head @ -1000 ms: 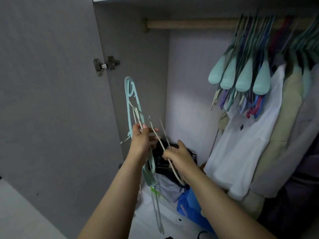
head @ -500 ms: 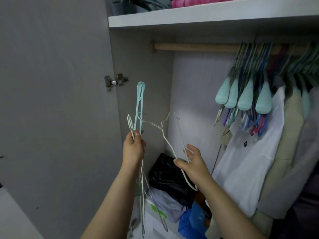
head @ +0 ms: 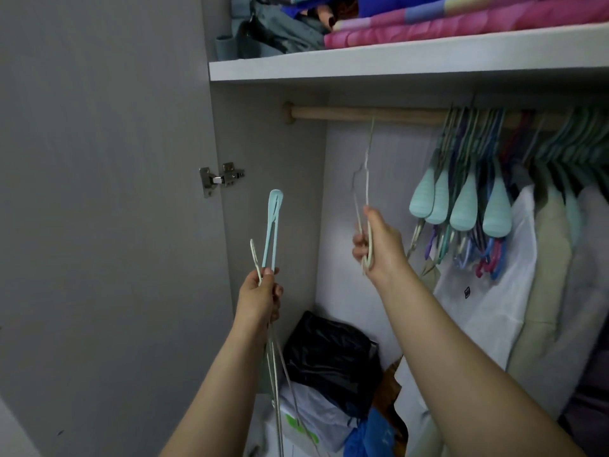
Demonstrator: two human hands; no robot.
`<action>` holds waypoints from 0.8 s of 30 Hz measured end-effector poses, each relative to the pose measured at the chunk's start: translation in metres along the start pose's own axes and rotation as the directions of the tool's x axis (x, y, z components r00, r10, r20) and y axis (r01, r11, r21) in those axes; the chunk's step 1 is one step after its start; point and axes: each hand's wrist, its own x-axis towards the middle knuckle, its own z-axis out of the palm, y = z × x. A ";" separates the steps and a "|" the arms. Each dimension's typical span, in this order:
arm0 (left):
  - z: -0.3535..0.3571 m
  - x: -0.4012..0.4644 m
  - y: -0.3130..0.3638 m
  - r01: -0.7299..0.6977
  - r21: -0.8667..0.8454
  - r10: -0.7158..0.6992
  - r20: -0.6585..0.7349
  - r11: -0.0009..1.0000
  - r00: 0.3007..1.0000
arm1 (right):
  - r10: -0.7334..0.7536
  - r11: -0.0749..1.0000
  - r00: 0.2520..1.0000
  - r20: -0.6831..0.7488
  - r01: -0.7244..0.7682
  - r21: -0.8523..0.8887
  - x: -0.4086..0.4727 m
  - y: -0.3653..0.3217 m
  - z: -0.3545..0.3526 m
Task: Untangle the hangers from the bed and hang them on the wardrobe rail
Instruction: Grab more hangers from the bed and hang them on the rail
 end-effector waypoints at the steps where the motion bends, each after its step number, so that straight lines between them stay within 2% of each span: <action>1: 0.001 0.000 0.000 -0.001 -0.001 0.001 0.009 1.000 1.000 | -0.030 0.999 0.999 -0.012 0.030 0.010 0.007 -0.013 0.010; 5: 0.004 0.000 0.002 0.002 -0.004 -0.002 0.047 1.000 0.999 | -0.031 0.999 0.993 -0.114 0.035 0.034 0.038 -0.047 0.033; 7: 0.005 0.001 0.003 0.012 -0.017 -0.011 0.063 1.000 0.998 | -0.026 1.000 0.990 -0.141 0.025 -0.009 0.050 -0.051 0.033; 13: 0.006 -0.002 -0.006 0.048 -0.028 -0.045 0.098 0.998 0.994 | 0.001 1.000 0.986 -0.164 -0.005 -0.028 0.060 -0.038 0.019; 17: 0.009 -0.004 -0.011 0.065 -0.019 -0.062 0.117 0.998 0.991 | -0.038 0.995 0.982 -0.184 0.021 -0.092 0.064 -0.030 0.009; 20: 0.013 -0.007 -0.013 0.072 -0.017 -0.069 0.120 0.997 0.990 | -0.062 0.998 0.987 -0.149 0.058 -0.026 0.068 -0.047 0.013; 24: 0.020 -0.008 -0.009 0.080 -0.033 -0.076 0.108 0.996 0.991 | 0.055 0.987 0.986 -0.158 -0.030 0.159 0.080 -0.067 0.024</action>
